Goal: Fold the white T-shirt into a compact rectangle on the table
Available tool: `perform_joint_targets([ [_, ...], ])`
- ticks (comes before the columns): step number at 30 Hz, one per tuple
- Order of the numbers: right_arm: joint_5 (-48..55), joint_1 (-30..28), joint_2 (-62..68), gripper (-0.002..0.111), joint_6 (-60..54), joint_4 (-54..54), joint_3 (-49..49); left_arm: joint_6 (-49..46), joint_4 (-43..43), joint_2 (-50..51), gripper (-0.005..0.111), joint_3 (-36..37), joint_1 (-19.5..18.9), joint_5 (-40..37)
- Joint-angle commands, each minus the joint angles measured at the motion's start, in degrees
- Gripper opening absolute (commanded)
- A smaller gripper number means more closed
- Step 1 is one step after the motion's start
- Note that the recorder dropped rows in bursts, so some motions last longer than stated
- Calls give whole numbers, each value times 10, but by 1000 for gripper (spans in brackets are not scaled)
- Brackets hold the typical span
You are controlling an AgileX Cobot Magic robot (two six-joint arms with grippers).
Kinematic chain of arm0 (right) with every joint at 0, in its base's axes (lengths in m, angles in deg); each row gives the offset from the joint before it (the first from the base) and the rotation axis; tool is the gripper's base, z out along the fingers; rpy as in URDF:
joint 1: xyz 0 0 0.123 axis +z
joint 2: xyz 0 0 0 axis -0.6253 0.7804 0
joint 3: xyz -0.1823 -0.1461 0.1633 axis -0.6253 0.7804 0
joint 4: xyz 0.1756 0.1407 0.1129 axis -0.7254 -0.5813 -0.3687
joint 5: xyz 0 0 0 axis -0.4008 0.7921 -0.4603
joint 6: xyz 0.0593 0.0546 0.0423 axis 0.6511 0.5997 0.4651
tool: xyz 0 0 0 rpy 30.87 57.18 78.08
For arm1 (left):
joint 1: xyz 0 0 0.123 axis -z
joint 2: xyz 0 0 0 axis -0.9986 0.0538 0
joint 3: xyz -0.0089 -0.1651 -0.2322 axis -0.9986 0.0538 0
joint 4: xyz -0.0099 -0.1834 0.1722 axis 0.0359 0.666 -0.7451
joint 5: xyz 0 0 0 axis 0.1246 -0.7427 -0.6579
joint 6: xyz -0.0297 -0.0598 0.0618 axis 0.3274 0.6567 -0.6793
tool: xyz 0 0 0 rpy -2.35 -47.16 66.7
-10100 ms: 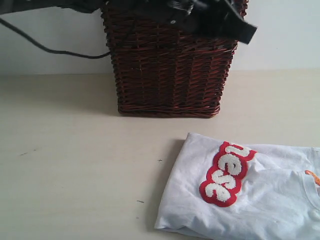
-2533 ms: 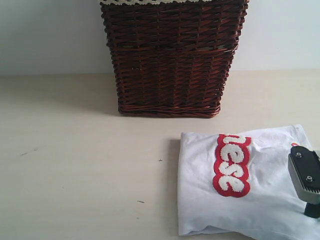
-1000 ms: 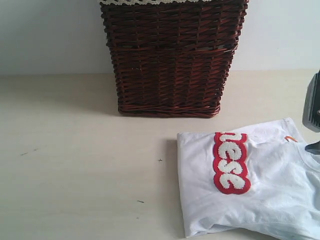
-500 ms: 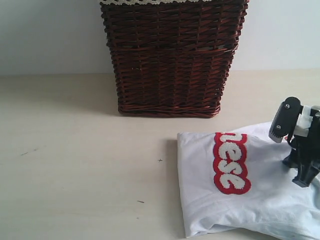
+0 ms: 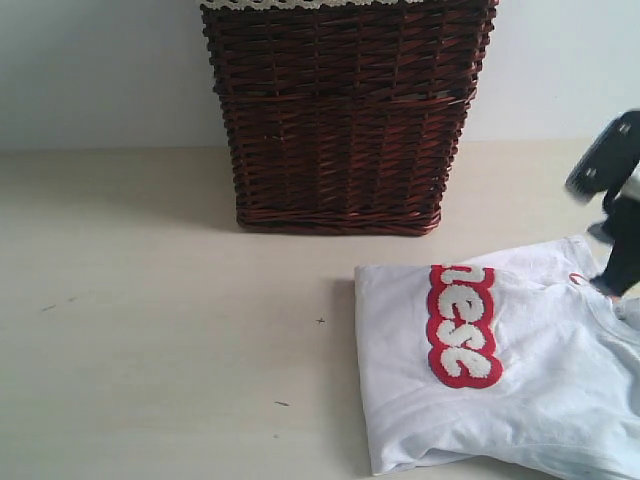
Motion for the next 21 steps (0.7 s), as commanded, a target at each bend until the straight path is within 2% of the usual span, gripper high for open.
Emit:
perform_joint_targets([
  [1, -4, -2, -135, 33, 150, -113, 1, 2, 3, -4, 0, 0, -1, 5],
  [5, -25, -2, -279, 33, 294, -267, 33, 2, 3, -4, 0, 0, -1, 5],
  [8, -110, -2, -379, 33, 301, -325, 102, 2, 3, -4, 0, 0, -1, 5],
  [12, -281, -2, -503, 33, 268, -213, 255, 2, 3, -4, 0, 0, -1, 5],
  [14, -359, -2, -562, 33, 316, -152, 330, 2, 3, -4, 0, 0, -1, 5],
  [16, -392, -2, -613, 32, 375, -103, 381, 2, 3, -4, 0, 0, -1, 5],
  [17, -392, -2, -640, 32, 400, -77, 387, 2, 3, -4, 0, 0, -1, 5],
  [19, -308, -2, -683, 30, 420, -57, 387, 2, 3, -4, 0, 0, -1, 5],
  [21, -244, -2, -721, 29, 452, 13, 387, 2, 3, -4, 0, 0, -1, 5],
])
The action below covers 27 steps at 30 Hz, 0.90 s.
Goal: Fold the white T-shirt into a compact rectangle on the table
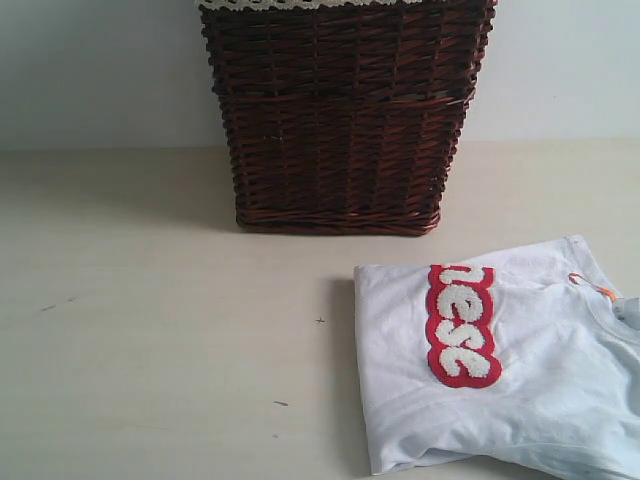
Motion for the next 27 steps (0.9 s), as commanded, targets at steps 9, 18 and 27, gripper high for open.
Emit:
perform_joint_targets([
  [9, 282, -2, -167, 29, 81, 178, 5, 2, 3, -4, 0, 0, -1, 5],
  [18, 282, -2, -167, 29, 85, 178, 5, 2, 3, -4, 0, 0, -1, 5],
  [27, 282, -2, -167, 29, 85, 178, 5, 2, 3, -4, 0, 0, -1, 5],
])
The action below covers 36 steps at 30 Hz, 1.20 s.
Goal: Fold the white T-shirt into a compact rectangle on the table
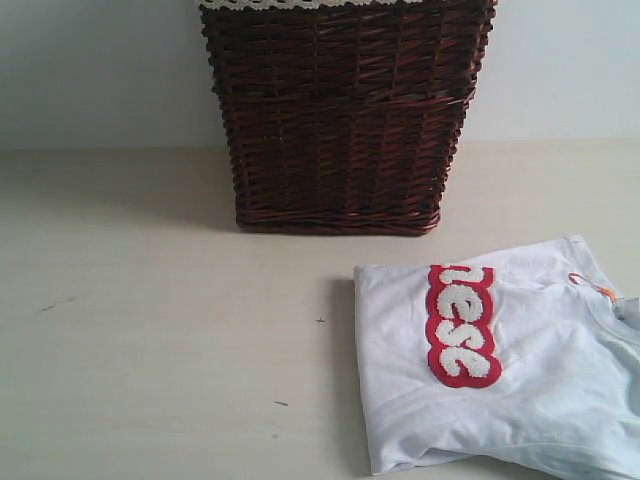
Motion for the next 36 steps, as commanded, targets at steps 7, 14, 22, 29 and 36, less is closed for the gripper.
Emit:
perform_joint_targets([
  [7, 27, -2, -3, 29, 8, 3, 3, 2, 3, -4, 0, 0, -1, 5],
  [14, 27, -2, -3, 29, 8, 3, 3, 2, 3, -4, 0, 0, -1, 5],
  [22, 31, -2, -3, 29, 61, -10, 3, 2, 3, -4, 0, 0, -1, 5],
  [29, 146, -2, -3, 29, 86, -12, 3, 2, 3, -4, 0, 0, -1, 5],
  [36, 145, -2, -3, 29, 86, -7, 3, 2, 3, -4, 0, 0, -1, 5],
])
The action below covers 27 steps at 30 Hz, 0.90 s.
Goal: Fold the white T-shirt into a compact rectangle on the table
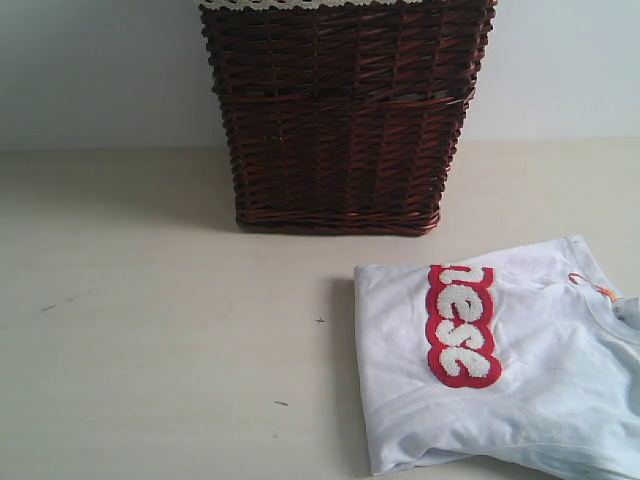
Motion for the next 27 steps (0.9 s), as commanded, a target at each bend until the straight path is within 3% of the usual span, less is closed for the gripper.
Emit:
perform_joint_targets([
  [1, 1, -2, -3, 29, 2, 4, 3, 2, 3, -4, 0, 0, -1, 5],
  [16, 1, -2, -3, 29, 2, 3, 3, -11, -19, -4, 0, 0, -1, 6],
  [27, 1, -2, -3, 29, 2, 4, 3, -12, -20, -4, 0, 0, 22, 6],
])
